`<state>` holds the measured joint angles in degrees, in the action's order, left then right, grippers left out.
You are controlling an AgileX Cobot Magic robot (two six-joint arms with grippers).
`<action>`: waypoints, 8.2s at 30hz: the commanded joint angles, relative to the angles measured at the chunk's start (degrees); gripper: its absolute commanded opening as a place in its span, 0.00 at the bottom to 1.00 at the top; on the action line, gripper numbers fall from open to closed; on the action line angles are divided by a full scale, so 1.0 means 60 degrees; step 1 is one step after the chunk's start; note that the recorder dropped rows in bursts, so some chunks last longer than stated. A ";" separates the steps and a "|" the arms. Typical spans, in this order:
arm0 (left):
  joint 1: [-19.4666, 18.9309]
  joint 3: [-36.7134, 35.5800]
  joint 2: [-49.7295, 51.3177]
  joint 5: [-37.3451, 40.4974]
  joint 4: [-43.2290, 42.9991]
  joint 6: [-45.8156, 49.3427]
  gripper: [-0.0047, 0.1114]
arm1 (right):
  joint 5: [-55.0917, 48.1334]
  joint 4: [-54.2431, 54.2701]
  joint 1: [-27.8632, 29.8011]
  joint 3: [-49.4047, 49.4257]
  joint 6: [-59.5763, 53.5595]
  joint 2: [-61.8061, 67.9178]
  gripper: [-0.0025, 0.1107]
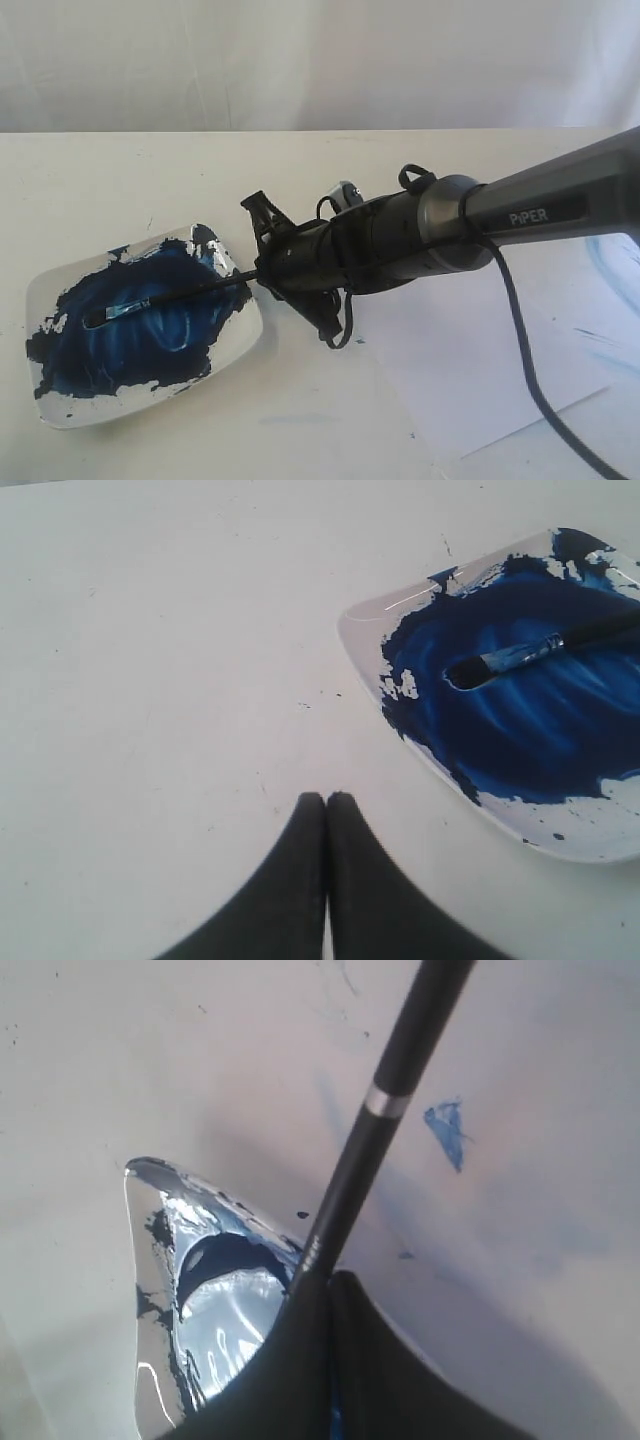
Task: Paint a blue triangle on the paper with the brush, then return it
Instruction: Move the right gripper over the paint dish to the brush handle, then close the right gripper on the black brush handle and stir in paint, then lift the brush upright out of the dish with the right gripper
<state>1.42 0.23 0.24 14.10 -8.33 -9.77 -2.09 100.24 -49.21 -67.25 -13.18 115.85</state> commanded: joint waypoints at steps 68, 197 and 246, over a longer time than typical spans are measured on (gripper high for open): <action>-0.0002 -0.0039 -0.0041 0.0011 0.0058 -0.0054 0.04 | 0.1240 -0.0049 0.0035 -0.0681 0.1773 0.0604 0.25; -0.0002 -0.0039 -0.0041 0.0011 0.0058 -0.0054 0.04 | 0.1370 -1.2195 0.0096 -0.2393 0.2196 -0.2058 0.02; -0.0002 -0.0039 -0.0041 0.0011 0.0058 -0.0054 0.04 | 0.5161 -2.5166 0.0683 -0.2607 1.0444 -0.0486 0.02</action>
<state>1.42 0.23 0.24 14.10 -8.33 -9.77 27.81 -51.47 -45.63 -82.03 50.72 115.10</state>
